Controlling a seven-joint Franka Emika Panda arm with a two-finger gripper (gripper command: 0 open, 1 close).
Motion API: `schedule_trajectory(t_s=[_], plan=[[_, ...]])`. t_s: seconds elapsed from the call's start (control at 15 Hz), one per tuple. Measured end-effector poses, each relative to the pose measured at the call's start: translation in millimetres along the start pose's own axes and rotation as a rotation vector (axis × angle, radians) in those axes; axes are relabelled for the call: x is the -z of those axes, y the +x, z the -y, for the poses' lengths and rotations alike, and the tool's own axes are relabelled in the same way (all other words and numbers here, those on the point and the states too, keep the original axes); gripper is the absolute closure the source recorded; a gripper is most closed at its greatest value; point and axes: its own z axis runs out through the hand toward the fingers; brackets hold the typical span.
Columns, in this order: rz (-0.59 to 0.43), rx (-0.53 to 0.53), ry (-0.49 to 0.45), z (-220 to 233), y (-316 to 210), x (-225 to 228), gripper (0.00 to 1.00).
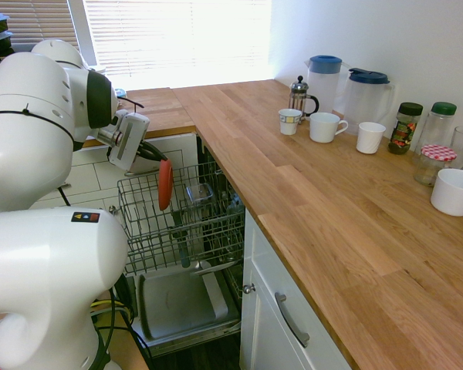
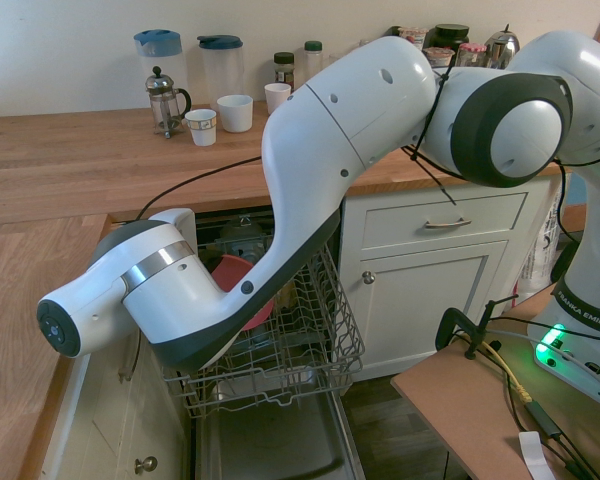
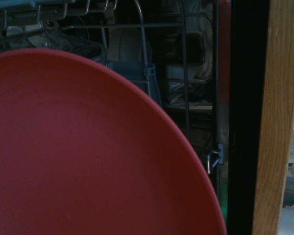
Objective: Put the plate in the dishwasher
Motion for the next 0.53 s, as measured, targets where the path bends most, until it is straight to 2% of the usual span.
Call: schedule_trajectory(t_s=[0.2,0.53], plan=[[-0.015,0.0,-0.045,1.1,-1.8,4.5,1.0],[-0.023,0.019,-0.062,15.8,-5.3,5.0,1.0]])
